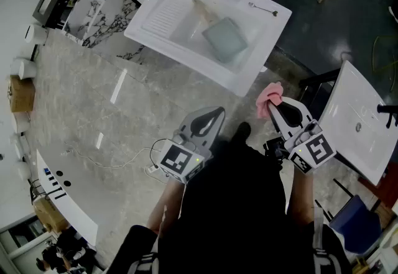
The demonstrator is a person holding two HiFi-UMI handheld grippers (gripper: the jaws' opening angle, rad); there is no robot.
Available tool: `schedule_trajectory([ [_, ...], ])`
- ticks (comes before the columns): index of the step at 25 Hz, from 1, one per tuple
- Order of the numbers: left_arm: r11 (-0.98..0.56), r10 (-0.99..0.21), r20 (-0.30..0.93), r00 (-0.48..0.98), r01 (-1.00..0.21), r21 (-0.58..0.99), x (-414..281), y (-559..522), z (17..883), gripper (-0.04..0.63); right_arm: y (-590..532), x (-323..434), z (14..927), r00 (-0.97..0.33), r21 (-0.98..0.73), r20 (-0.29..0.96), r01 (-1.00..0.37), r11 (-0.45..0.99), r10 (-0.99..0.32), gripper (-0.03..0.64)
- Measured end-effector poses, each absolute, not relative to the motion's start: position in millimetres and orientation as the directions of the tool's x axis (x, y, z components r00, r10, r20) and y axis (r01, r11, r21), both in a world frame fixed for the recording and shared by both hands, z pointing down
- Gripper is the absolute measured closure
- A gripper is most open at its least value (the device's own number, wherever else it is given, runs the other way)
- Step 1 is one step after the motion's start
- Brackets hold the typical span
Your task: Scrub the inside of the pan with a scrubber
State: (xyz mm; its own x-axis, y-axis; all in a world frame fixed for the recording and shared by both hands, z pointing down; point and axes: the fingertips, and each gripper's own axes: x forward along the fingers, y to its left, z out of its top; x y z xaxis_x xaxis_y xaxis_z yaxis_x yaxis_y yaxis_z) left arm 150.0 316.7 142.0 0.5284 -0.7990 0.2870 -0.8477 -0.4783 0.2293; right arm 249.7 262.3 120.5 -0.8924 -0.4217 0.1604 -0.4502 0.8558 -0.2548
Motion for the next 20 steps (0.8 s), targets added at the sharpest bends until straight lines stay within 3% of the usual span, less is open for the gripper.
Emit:
schedule_trajectory([
  [20, -0.465, -0.82, 0.269, 0.505, -0.862, 0.2, 168.4, 342.5, 128.5, 0.561, 301.8, 258.5, 114.8, -0.913, -0.237, 0.144, -0.407, 0.882, -0.383, 0.583],
])
